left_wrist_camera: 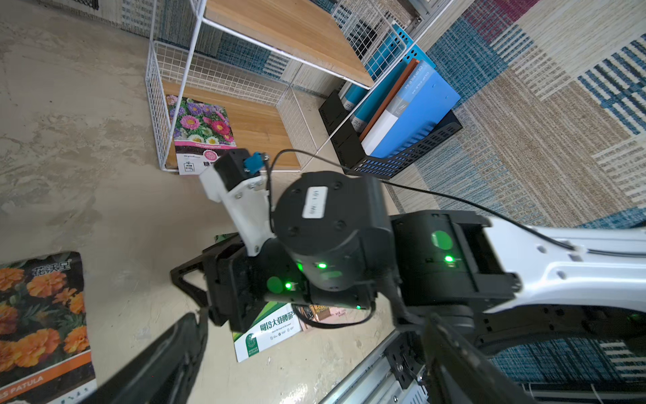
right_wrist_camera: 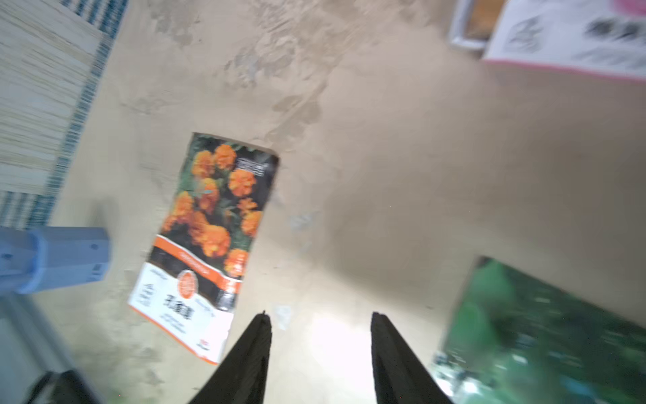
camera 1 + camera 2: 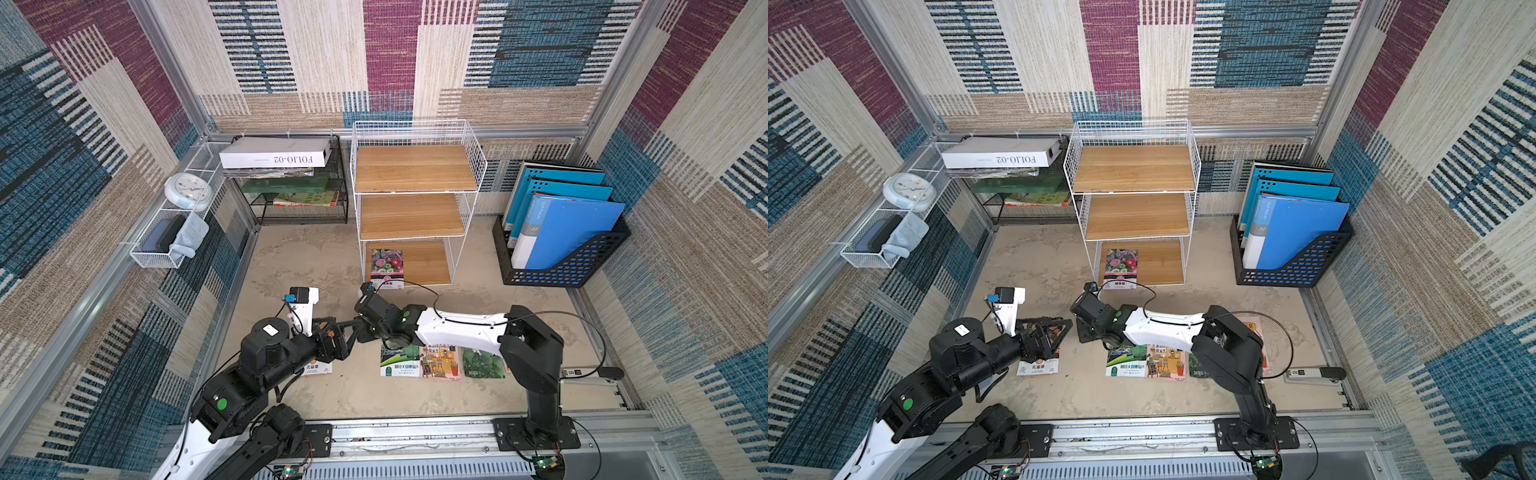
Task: Take the seed bag off the shelf
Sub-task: Place the seed packet at the center of the board.
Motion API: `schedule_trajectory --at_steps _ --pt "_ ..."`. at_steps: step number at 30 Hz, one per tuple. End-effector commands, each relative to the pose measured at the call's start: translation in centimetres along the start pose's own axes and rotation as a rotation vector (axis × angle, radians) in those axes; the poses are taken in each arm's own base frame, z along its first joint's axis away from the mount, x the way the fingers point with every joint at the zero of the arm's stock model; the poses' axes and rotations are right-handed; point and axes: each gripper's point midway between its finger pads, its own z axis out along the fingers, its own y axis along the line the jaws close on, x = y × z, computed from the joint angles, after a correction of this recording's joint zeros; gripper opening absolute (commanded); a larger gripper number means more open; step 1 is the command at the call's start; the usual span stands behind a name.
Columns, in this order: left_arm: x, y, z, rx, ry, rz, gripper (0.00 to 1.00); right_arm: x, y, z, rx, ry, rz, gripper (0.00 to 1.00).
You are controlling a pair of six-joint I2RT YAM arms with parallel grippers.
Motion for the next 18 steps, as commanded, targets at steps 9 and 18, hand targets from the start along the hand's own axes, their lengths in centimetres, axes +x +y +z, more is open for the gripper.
schedule_trajectory --at_steps 9,18 --pt "4.1 4.3 3.1 -0.128 0.083 -0.230 0.99 -4.8 -11.4 -3.3 0.323 -0.178 -0.590 0.43" --pt "5.6 6.5 5.0 -0.222 0.121 -0.335 0.99 -6.4 -9.9 -0.4 0.183 -0.216 -0.933 0.46"
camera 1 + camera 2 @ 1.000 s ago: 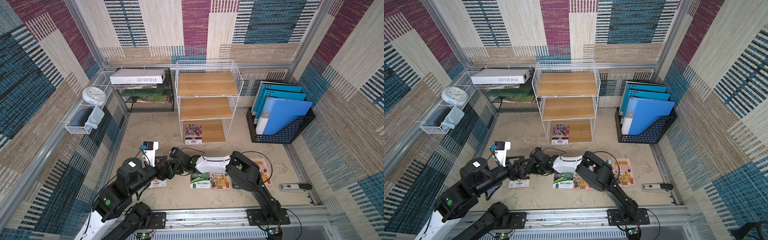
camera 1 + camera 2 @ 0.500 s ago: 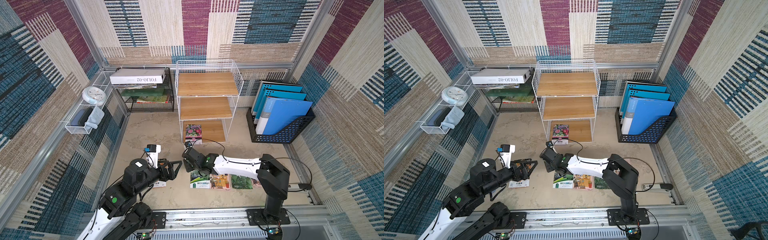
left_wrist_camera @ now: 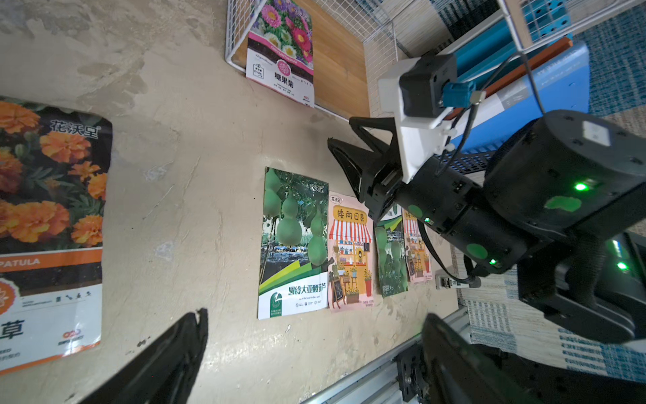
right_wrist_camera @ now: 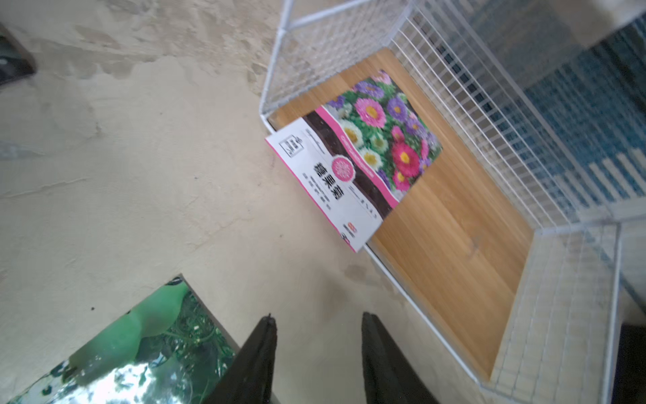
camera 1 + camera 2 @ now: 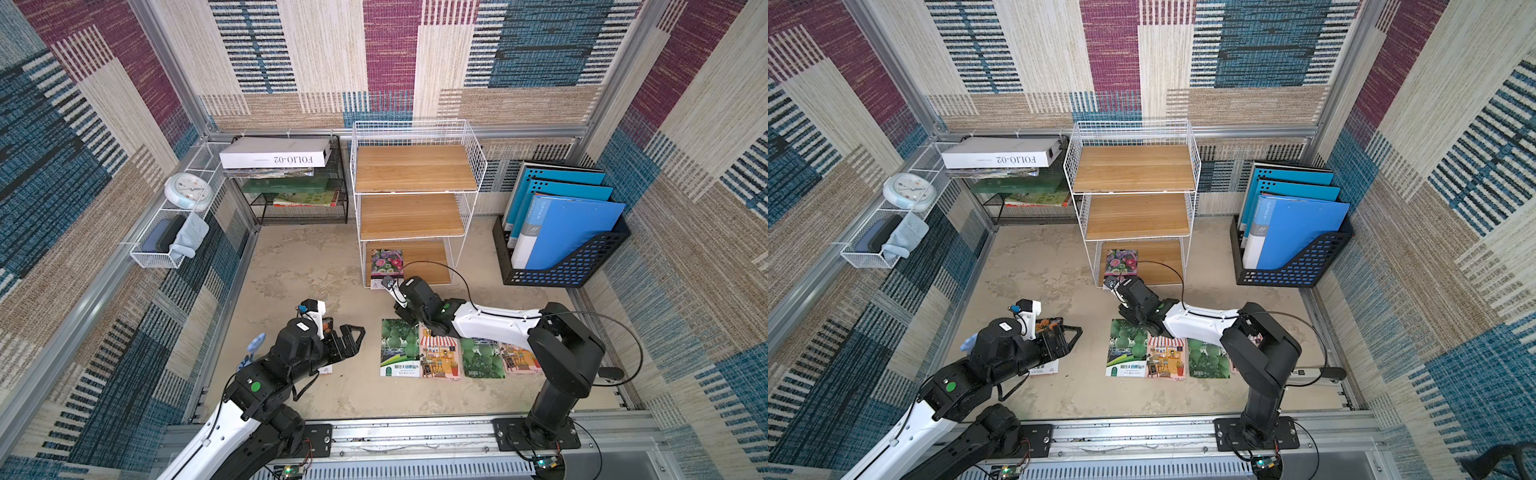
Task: Take the seed bag off the shelf
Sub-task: Place the seed packet at the center of the board, then pick up the seed packet from the shelf.
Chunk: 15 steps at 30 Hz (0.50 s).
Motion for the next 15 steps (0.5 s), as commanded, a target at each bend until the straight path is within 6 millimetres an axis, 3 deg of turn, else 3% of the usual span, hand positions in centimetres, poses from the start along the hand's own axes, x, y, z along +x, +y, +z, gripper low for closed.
schedule_trajectory --at_steps 1,6,15 --pt "-0.4 0.0 1.1 -0.016 0.003 -0.054 0.99 -2.1 1.1 1.2 -0.052 -0.091 -0.193 0.48" --pt "0.2 -0.3 3.0 -0.006 0.064 -0.076 0.99 -2.4 0.7 3.5 -0.040 -0.085 -0.258 0.53" --pt "-0.7 -0.1 2.9 0.003 0.033 -0.090 0.99 -1.7 0.5 7.2 -0.014 -0.031 -0.339 0.58"
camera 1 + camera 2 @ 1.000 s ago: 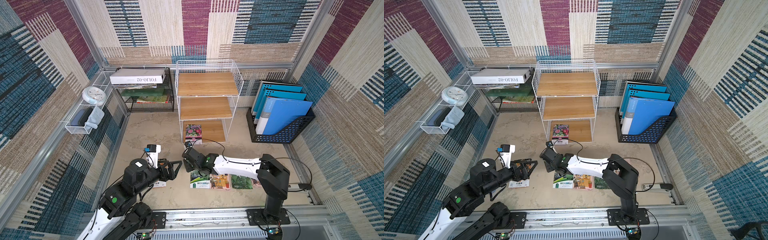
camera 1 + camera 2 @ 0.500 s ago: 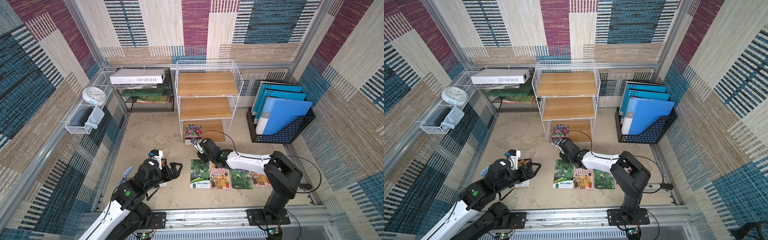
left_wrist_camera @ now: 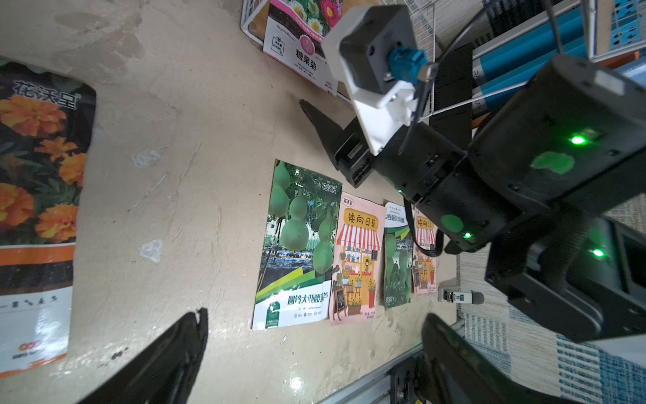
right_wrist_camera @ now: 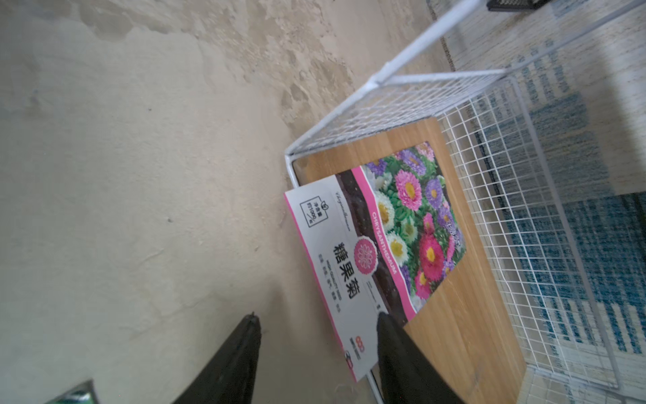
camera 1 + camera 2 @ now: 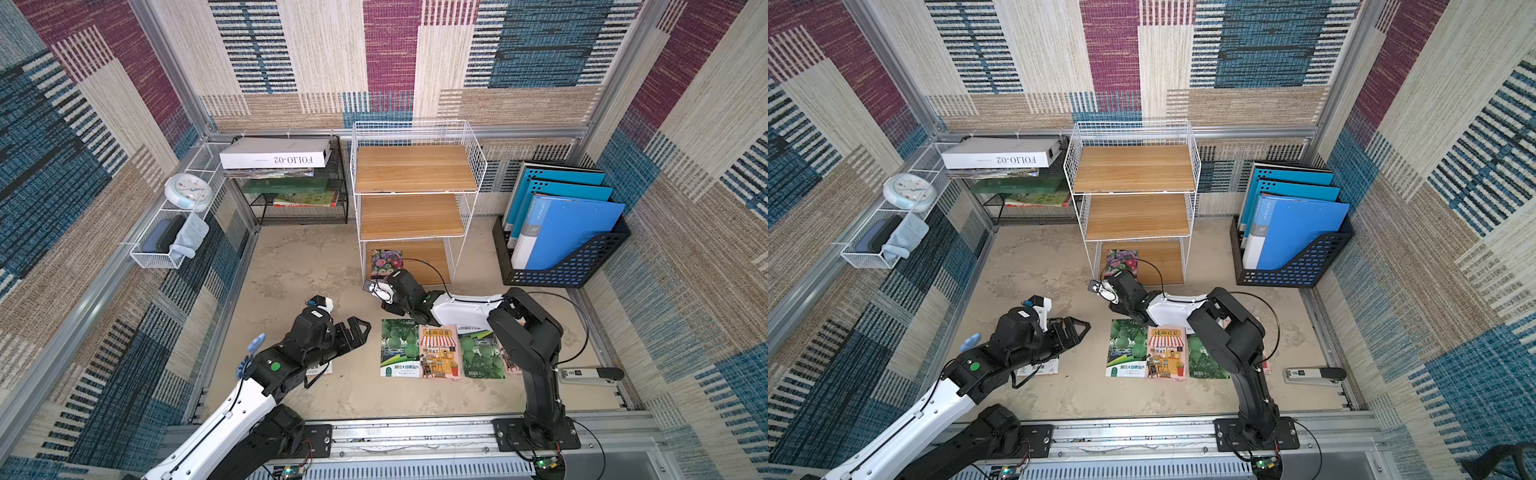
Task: Take the seed bag off the shelf
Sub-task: Pick up the seed packet from the shelf.
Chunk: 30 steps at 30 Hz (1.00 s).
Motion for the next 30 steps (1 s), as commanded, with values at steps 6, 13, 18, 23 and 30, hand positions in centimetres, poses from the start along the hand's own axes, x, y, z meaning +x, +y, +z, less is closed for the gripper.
schedule_trajectory --at_steps 6,13,18,23,30 --pt "-0.6 -0.4 -0.2 0.044 -0.021 -0.015 0.99 0.7 -0.4 2.7 0.030 0.052 -0.070 0.59" --pt "-0.8 -0.2 -0.1 0.049 -0.021 -0.026 0.99 1.6 -0.3 4.4 0.040 0.096 -0.104 0.58" --pt "-0.8 0.0 -0.2 0.047 -0.022 -0.032 0.99 2.2 0.0 5.1 0.038 0.113 -0.119 0.56" --pt "-0.9 0.1 -0.4 0.051 -0.027 -0.035 0.99 2.9 0.4 5.2 0.028 0.119 -0.121 0.52" --pt "-1.0 0.2 -0.5 0.055 -0.029 -0.041 0.99 3.4 1.0 5.2 0.011 0.121 -0.122 0.30"
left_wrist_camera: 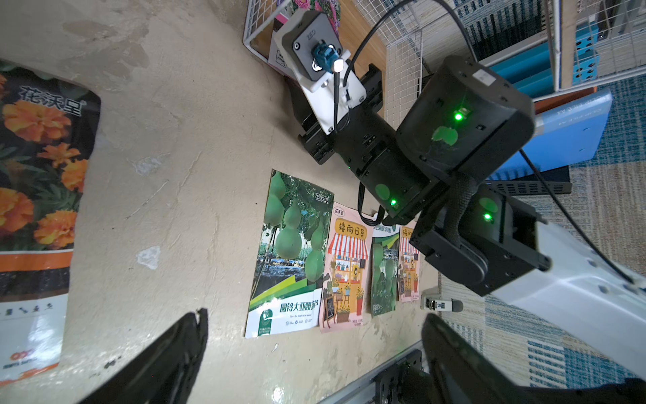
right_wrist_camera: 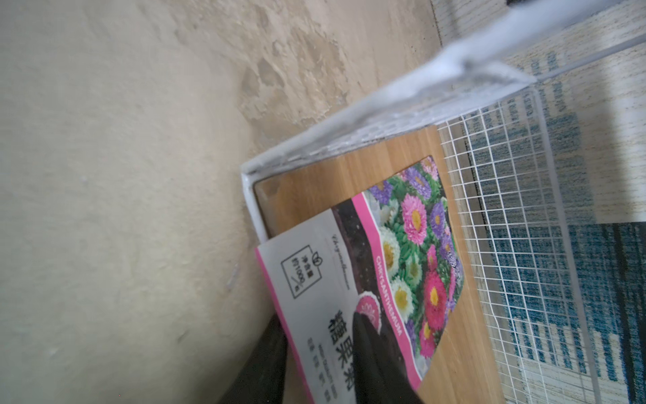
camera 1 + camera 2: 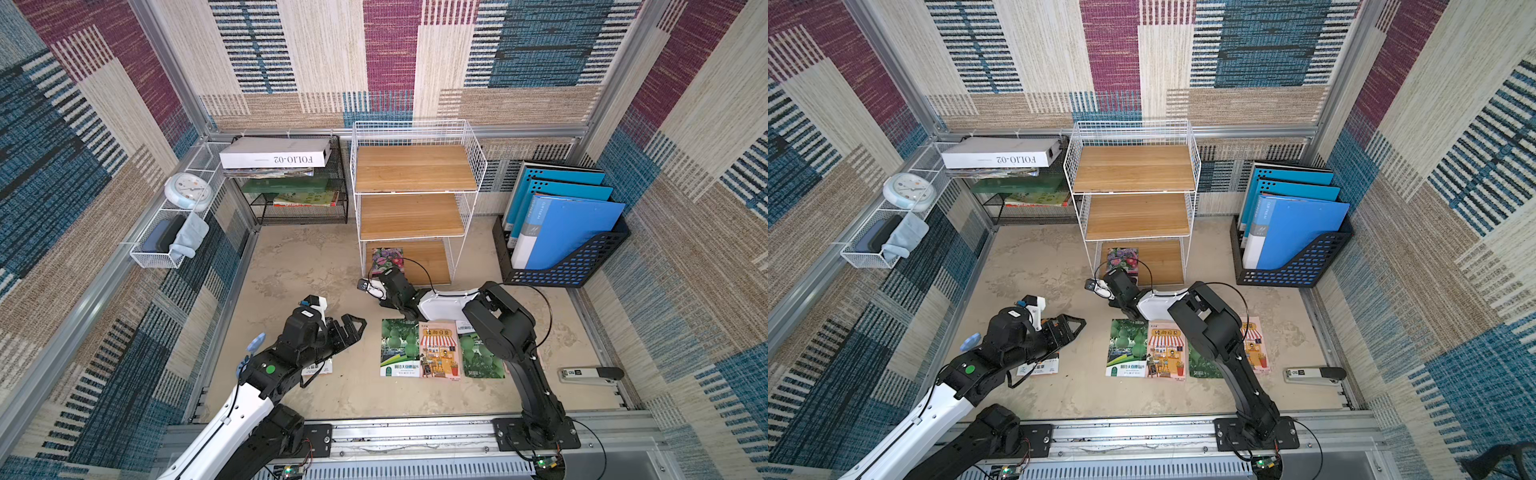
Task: Take the seed bag off the shelf
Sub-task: Pick up the seed packet from the shelf.
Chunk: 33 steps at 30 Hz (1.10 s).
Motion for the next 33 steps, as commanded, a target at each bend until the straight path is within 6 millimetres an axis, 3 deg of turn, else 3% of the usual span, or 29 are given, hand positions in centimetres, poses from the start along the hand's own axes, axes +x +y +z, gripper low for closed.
schedule_trajectory --at_steps 1,11,18,28,33 --pt "0.0 -0.3 0.0 0.016 0.000 0.005 0.99 2.1 2.2 0.2 -0.076 0.066 -0.029 0.27" --pt "0.1 0.0 0.1 0.014 0.002 -0.003 0.99 2.1 2.4 -0.6 -0.091 0.055 0.008 0.00" --pt "0.1 0.5 0.6 0.014 -0.009 -0.038 0.99 1.4 1.3 -3.1 -0.072 0.013 0.083 0.00" --pt "-1.5 -0.4 1.7 0.061 -0.027 -0.095 1.00 0.0 -1.1 -9.1 -0.040 -0.105 0.210 0.00" --pt "-2.3 -1.1 3.1 0.075 0.000 -0.122 0.99 -1.7 -2.7 -12.1 -0.011 -0.191 0.229 0.00"
